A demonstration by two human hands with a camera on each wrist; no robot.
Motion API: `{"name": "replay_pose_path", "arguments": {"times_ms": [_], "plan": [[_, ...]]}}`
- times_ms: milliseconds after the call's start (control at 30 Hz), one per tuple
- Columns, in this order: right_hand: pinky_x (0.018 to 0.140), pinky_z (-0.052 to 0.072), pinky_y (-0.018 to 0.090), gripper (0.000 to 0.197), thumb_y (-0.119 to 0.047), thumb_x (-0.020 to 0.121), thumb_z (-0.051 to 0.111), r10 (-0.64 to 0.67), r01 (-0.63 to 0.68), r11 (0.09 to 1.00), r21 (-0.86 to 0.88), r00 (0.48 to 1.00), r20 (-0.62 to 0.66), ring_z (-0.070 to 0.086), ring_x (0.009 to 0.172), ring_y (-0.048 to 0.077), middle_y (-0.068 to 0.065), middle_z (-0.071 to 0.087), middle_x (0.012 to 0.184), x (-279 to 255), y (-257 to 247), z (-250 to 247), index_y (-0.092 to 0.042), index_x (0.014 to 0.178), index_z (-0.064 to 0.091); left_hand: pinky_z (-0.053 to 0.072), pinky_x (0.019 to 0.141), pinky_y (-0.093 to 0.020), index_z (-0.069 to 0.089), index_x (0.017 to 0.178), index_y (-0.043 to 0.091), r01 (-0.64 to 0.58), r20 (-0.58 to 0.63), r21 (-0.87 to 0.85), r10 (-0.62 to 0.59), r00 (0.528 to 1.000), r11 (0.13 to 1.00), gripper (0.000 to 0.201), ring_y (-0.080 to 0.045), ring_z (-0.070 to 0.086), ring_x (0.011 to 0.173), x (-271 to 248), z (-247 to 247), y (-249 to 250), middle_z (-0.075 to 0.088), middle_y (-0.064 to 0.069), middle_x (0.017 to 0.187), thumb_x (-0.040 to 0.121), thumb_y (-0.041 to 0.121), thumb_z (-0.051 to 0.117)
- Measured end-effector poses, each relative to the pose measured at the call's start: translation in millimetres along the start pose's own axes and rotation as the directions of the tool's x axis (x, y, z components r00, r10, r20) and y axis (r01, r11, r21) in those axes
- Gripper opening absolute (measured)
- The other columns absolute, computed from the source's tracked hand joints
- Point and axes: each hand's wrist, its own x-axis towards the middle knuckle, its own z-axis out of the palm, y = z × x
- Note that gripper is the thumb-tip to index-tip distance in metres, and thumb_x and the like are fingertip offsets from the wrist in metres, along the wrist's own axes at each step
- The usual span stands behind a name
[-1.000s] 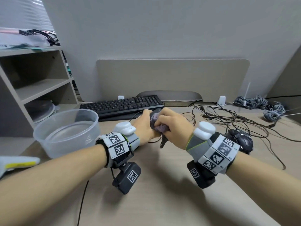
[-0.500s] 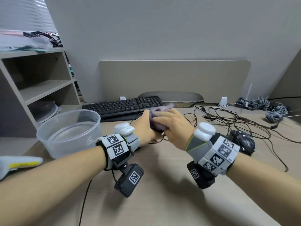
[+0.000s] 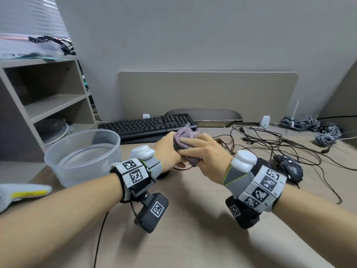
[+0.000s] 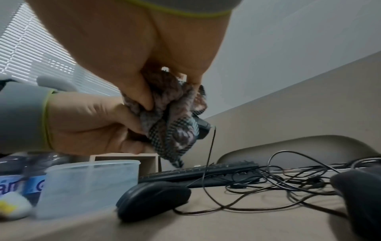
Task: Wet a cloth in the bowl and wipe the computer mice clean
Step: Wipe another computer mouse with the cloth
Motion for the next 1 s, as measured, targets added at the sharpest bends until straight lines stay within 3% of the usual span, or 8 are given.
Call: {"name": "replay_pose_path", "arguments": {"times_ms": [133,300,433,533,600,700,833,1000], "plan": [[0.084,0.033,0.030,0.040,-0.008,0.073,0.038,0.050,-0.049,0.998,0.046,0.999,-0.018,0.046,0.089,0.019,0.008,0.070,0.108,5,3,-7,-0.009,0.098,0.069,0.060,0.061,-0.031,0.061,0.100,0.027,0.009,-0.003,-0.006,-0.009,1.000,1.000,0.045,-0.014,0.069,0.064,1,-4,1,0.067,0.004,0.086,0.063,0.008,0.078],[0.082,0.035,0.031,0.035,-0.014,0.085,0.039,-0.007,0.007,1.000,-0.004,0.999,0.050,0.049,0.091,0.019,0.004,0.066,0.116,7,-3,0,-0.013,0.103,0.068,0.062,0.065,-0.040,0.060,0.098,0.026,0.006,0.040,-0.025,-0.005,0.999,1.000,0.045,-0.020,0.074,0.069,-2,-4,3,0.073,-0.001,0.089,0.060,0.013,0.078],[0.081,0.034,0.021,0.039,-0.012,0.084,0.040,0.225,-0.223,0.972,0.069,0.974,-0.010,0.059,0.098,0.030,0.015,0.065,0.108,10,9,-5,-0.009,0.114,0.064,0.052,0.055,-0.014,0.057,0.116,0.024,-0.001,-0.008,-0.064,0.001,1.000,0.998,0.060,0.002,0.065,0.063,-4,-5,4,0.065,0.003,0.097,0.063,0.010,0.082],[0.074,0.034,0.017,0.035,-0.002,0.079,0.046,0.316,-0.309,0.943,0.126,0.948,-0.040,0.057,0.090,0.031,0.020,0.064,0.100,12,4,-5,-0.003,0.109,0.065,0.056,0.058,-0.020,0.048,0.122,0.022,0.024,-0.018,-0.140,-0.027,0.999,0.990,0.074,-0.011,0.066,0.081,-6,-4,6,0.060,0.001,0.113,0.059,0.013,0.086],[0.073,0.033,0.024,0.039,-0.004,0.072,0.045,0.307,-0.303,0.950,0.076,0.951,-0.045,0.062,0.083,0.036,0.021,0.068,0.096,16,6,-5,-0.002,0.104,0.067,0.061,0.070,-0.039,0.045,0.117,0.026,0.052,-0.023,-0.151,-0.056,0.998,0.987,0.079,-0.023,0.068,0.090,-7,-5,8,0.060,0.001,0.117,0.051,0.025,0.088],[0.076,0.037,0.033,0.042,-0.012,0.073,0.041,0.292,-0.289,0.956,0.051,0.955,-0.052,0.062,0.085,0.038,0.019,0.069,0.096,22,10,-6,-0.004,0.105,0.067,0.060,0.070,-0.052,0.048,0.106,0.027,0.078,-0.005,-0.210,-0.081,0.997,0.975,0.063,-0.033,0.073,0.080,-5,-9,7,0.066,-0.007,0.105,0.057,0.018,0.087],[0.081,0.039,0.033,0.038,-0.013,0.076,0.042,0.092,-0.093,0.996,-0.018,0.995,-0.028,0.055,0.091,0.024,0.008,0.068,0.107,26,-2,-1,-0.012,0.104,0.067,0.061,0.067,-0.048,0.050,0.105,0.021,0.096,0.045,-0.300,-0.086,0.995,0.949,0.051,-0.035,0.071,0.089,-3,-12,5,0.064,-0.014,0.107,0.070,-0.005,0.078],[0.083,0.035,0.032,0.041,-0.004,0.072,0.044,0.066,-0.066,0.998,0.006,0.996,-0.056,0.039,0.085,0.016,0.007,0.068,0.105,26,3,3,-0.013,0.103,0.068,0.062,0.069,-0.034,0.051,0.109,0.010,0.137,0.084,-0.430,-0.111,0.990,0.893,0.047,-0.026,0.067,0.095,-3,-10,1,0.062,-0.012,0.109,0.074,-0.015,0.072]]}}
